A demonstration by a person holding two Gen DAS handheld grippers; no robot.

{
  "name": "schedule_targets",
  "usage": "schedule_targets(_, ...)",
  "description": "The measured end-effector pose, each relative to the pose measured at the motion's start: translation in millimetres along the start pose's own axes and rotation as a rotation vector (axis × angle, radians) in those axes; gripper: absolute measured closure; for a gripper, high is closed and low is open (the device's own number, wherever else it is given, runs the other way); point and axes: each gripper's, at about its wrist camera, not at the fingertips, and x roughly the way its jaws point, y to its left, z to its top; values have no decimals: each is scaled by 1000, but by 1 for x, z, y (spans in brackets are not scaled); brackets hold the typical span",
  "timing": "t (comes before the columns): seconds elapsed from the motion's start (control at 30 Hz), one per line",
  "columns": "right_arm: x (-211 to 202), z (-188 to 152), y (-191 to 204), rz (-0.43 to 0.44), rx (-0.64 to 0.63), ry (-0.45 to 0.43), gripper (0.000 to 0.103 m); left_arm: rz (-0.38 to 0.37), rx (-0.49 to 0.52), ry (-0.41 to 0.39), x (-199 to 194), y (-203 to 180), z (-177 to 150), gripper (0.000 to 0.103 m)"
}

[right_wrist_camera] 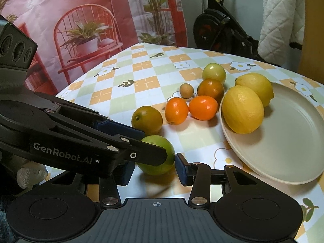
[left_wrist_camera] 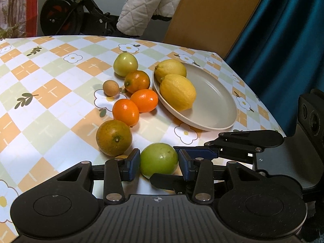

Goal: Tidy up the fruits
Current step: 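Carry the green fruit onto the plate and open the left gripper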

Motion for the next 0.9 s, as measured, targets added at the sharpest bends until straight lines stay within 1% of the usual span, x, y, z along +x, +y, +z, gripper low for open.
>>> schedule_targets(0.17,-4,1,-2,-14,11,-17,63,-3,15,-9,0,-4,5,59)
schedule_targets(0.37,-12,4,-11,-43,26,-57,63,-13,60,-22,2,-16,18,59)
schedule_targets(0.7,-33,12,-38,-106,54,-140,63,-32,126,-45,10,-46,49,59)
schedule_targets(0.9,-42,10,-57,-145,80,-162,63,-60,155,-41,23,-65,63,59)
